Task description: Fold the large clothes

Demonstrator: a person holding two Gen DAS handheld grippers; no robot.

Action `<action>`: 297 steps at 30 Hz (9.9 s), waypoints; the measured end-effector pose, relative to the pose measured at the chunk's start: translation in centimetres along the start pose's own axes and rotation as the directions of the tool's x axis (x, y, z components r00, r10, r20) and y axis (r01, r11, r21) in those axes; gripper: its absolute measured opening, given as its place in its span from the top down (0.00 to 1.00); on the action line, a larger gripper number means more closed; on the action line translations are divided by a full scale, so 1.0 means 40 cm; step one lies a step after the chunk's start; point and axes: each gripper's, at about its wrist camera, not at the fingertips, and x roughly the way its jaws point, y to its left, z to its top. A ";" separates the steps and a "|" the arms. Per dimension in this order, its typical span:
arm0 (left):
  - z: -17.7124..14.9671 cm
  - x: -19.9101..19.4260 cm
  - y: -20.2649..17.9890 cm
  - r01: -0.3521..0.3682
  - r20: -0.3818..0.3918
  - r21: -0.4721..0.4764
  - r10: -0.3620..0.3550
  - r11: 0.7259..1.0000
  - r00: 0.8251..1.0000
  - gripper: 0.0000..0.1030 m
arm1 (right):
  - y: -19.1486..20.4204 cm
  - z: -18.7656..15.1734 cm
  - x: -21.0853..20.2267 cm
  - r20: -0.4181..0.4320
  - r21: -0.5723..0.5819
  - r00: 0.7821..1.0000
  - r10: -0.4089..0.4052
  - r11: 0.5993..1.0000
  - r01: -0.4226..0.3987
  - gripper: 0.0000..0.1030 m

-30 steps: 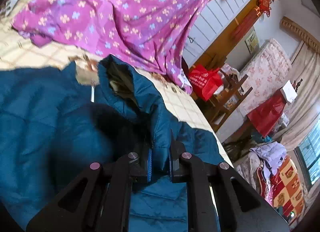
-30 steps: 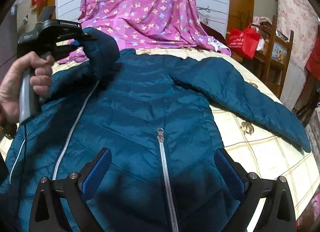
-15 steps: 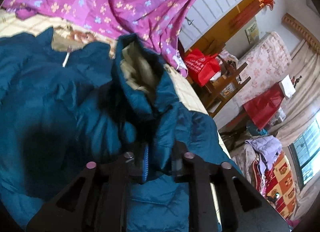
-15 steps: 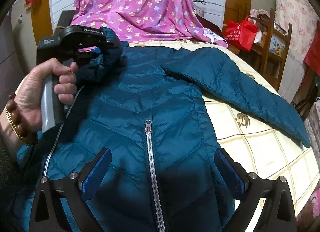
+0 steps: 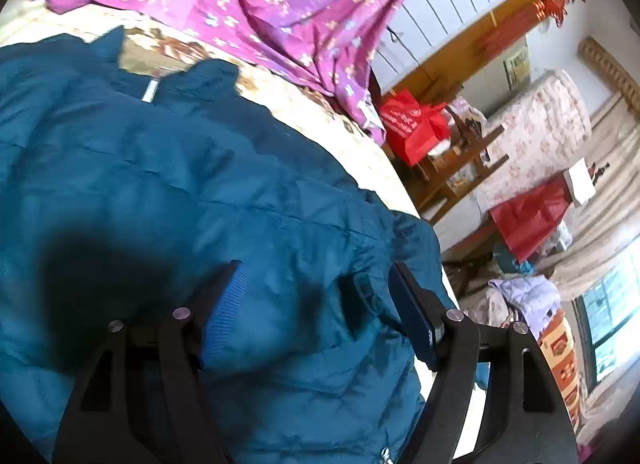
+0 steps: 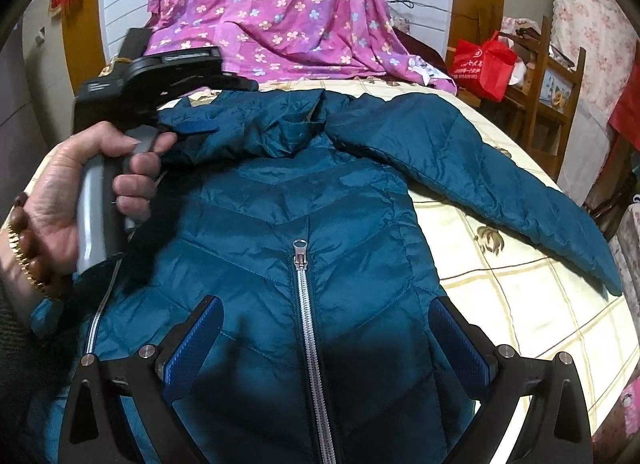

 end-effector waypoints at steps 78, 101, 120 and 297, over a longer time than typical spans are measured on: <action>-0.003 -0.502 0.340 -0.646 0.173 -0.024 0.640 0.763 0.749 0.15 | -0.152 0.394 0.126 0.079 0.190 0.993 -0.089 0.979 0.073 0.04; -0.283 -0.495 0.187 -0.533 0.236 0.134 0.496 0.835 0.836 0.15 | -0.752 -0.148 -0.184 0.000 0.676 0.999 -0.035 0.736 0.025 0.04; -0.253 -0.459 0.156 -0.574 0.246 0.158 0.530 0.804 0.811 0.15 | -0.965 -0.163 -0.008 0.180 0.921 0.979 0.099 0.331 -0.203 0.04; 0.089 -0.562 0.400 -0.414 0.238 -0.071 0.419 0.907 0.876 0.97 | 0.209 0.059 0.208 -0.117 -0.035 0.986 0.117 0.992 -0.122 0.00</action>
